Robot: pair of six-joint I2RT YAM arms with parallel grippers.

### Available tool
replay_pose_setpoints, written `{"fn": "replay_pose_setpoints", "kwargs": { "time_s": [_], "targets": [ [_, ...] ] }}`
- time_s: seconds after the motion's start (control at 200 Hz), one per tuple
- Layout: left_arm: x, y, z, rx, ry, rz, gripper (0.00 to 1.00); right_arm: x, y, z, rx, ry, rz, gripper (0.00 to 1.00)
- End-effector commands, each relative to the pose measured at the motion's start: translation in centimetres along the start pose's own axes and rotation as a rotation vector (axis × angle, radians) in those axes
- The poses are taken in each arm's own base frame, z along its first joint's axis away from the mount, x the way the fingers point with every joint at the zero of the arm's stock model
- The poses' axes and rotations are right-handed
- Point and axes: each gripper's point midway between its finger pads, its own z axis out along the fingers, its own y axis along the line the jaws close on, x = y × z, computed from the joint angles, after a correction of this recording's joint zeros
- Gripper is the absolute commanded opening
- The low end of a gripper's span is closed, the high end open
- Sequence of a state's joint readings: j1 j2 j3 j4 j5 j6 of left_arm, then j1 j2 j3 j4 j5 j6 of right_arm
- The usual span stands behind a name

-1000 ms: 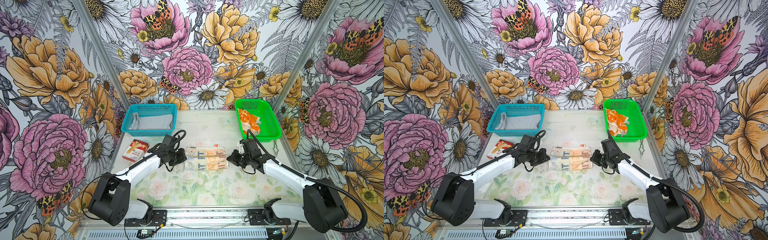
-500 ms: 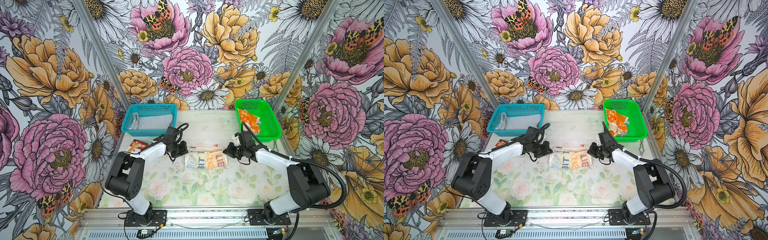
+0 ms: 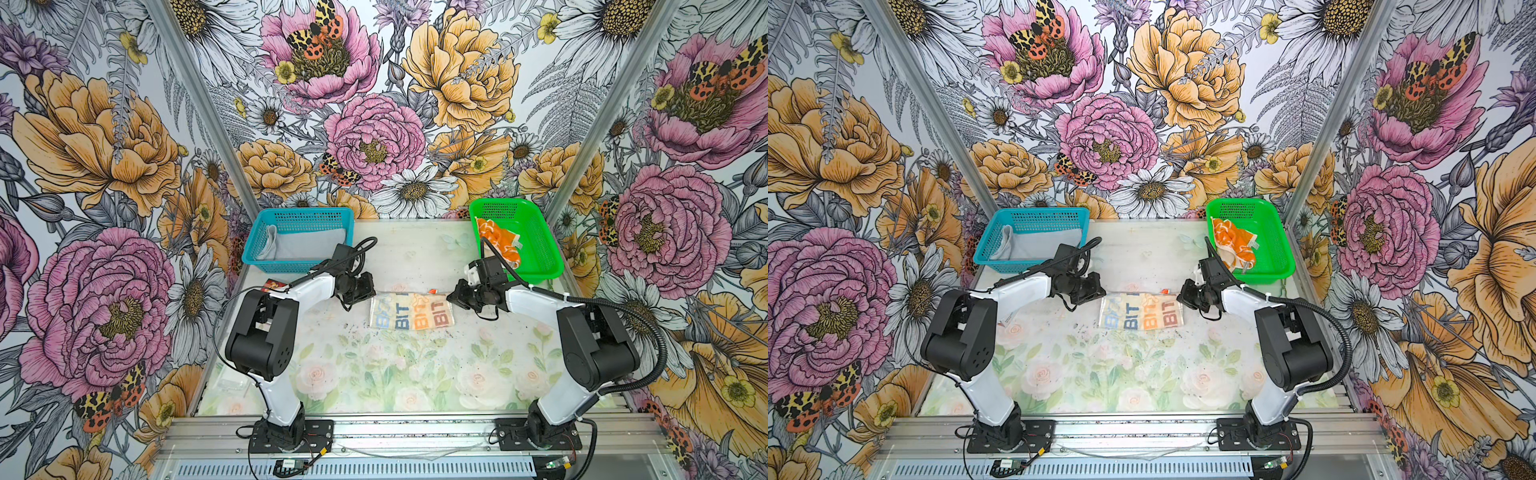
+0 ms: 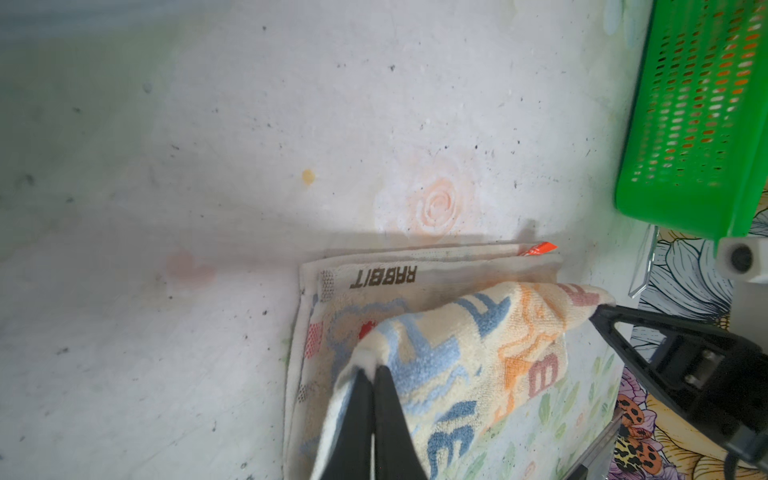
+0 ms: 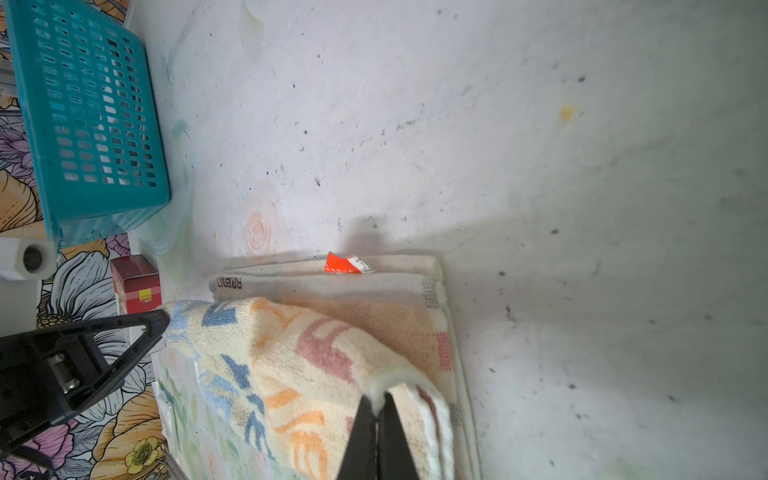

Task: Fold and stack the towels
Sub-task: 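Lift the near edge and fold it over toward the far edge with both grippers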

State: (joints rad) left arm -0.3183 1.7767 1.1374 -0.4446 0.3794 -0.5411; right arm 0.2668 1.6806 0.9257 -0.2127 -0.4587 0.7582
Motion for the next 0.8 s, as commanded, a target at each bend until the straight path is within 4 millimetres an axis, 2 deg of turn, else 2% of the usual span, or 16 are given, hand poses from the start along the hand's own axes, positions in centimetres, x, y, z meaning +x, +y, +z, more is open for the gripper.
{"fn": "replay_pose_setpoints", "kwargs": {
  "time_s": [0.0, 0.195, 0.205, 0.22, 0.47, 0.795],
  "targets": [
    [-1.6, -0.7, -0.2, 0.018, -0.035, 0.032, 0.0, -1.5, 1.1, -0.3, -0.031, -0.029, -0.039, 0.0],
    [-2.2, -0.8, 0.0, 0.019, -0.039, 0.035, 0.0, -1.9, 0.5, 0.0, -0.022, -0.028, -0.03, 0.0],
    [-1.9, -0.1, 0.9, 0.004, -0.02, 0.025, 0.0, -1.8, 0.4, 0.0, -0.023, -0.025, -0.028, 0.0],
    [-1.8, 0.1, 1.1, -0.004, -0.016, 0.022, 0.0, -1.9, 0.3, 0.1, -0.02, -0.025, -0.025, 0.0],
    [-2.4, 1.9, 2.1, -0.064, -0.028, 0.006, 0.0, -1.6, -1.1, 1.2, 0.018, -0.007, -0.011, 0.0],
    [-3.5, 2.2, 2.0, -0.091, -0.078, 0.024, 0.0, -1.9, -1.8, 1.7, 0.036, -0.003, -0.013, 0.0]
  ]
}}
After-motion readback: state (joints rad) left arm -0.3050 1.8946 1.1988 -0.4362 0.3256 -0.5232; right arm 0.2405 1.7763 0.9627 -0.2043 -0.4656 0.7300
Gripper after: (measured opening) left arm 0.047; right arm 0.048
